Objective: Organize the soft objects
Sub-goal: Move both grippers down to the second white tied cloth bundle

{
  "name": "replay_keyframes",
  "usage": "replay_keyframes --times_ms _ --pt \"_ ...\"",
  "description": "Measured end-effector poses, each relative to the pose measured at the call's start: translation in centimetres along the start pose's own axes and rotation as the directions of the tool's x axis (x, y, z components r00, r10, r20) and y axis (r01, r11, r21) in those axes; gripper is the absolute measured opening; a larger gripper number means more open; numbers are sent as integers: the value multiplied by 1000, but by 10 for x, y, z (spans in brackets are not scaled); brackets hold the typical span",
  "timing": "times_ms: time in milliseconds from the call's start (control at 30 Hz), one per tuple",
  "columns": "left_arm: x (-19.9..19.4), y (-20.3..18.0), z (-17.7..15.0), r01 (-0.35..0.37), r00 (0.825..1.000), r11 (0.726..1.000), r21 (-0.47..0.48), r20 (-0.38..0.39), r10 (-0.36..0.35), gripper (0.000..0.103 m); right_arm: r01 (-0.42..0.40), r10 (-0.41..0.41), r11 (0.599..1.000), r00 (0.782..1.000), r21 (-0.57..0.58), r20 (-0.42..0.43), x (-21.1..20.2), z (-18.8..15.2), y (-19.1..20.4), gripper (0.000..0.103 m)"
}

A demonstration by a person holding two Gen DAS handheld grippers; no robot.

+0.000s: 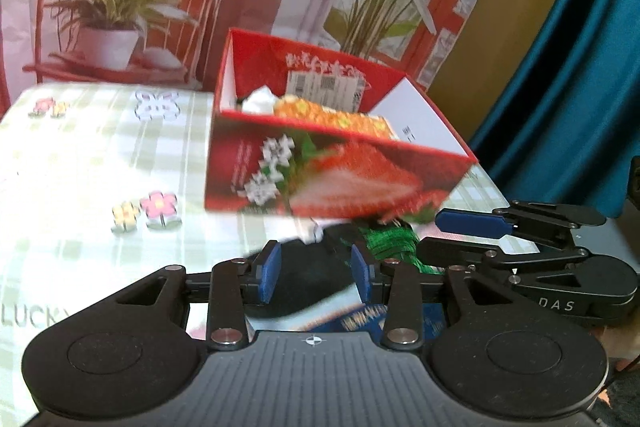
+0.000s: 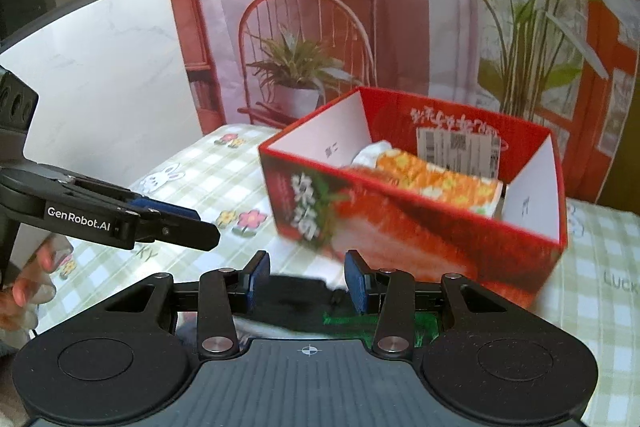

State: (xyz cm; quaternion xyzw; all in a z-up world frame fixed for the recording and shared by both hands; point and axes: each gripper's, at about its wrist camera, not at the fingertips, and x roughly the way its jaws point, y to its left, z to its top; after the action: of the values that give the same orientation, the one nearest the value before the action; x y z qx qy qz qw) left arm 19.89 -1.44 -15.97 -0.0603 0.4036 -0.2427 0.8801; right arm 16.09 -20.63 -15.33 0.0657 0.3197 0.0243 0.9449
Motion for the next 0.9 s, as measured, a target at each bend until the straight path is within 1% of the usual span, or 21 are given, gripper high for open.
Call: replay_keyframes --times_ms 200,300,333,400,467,533,600,667,733,767,800,833,900 --pt "-1 -3 -26 8 1000 1000 -20 -27 -9 43 -8 9 1000 1000 21 -27 -13 -26 6 39" --pt "-5 -4 -41 -3 1000 1000 -3 -22 3 56 -13 15 999 999 37 -47 -20 -43 7 40" --pt "-6 -4 -46 -3 1000 1000 -2 -23 3 57 -16 18 999 998 39 -56 -22 -48 8 41" --pt "-6 -4 -56 4 999 1000 -12 -45 -5 57 -13 15 999 997 33 -79 -25 -60 11 41" --pt "-5 -3 -65 10 998 1000 -16 -68 -11 59 -7 9 1000 996 30 -89 -29 -69 14 45" --pt "-3 -2 -70 5 997 1000 -16 -81 -6 59 -3 7 999 996 40 -91 -33 -74 14 52" --pt "-2 -1 -72 7 997 1000 -23 -81 -9 59 -4 9 998 996 57 -94 -34 -78 11 52" --pt "-1 -1 -70 6 998 1000 -23 -70 -8 57 -8 15 997 995 73 -99 -32 -80 8 51" --pt "2 -2 -69 -1 997 1000 -19 -73 0 38 -23 32 996 995 86 -99 -29 -81 8 48" --pt "6 -2 -67 -16 996 1000 -16 -83 15 35 -32 41 996 994 85 -99 -27 -80 8 46" --pt "9 -2 -67 -27 996 1000 -14 -89 25 31 -38 46 996 994 82 -100 -25 -79 8 41" --pt "13 -1 -65 -36 995 999 -15 -92 34 30 -40 48 996 993 81 -104 -22 -77 7 36" --pt "19 3 -63 -46 995 999 -30 -95 43 28 -49 59 995 993 90 -106 -17 -75 4 32"
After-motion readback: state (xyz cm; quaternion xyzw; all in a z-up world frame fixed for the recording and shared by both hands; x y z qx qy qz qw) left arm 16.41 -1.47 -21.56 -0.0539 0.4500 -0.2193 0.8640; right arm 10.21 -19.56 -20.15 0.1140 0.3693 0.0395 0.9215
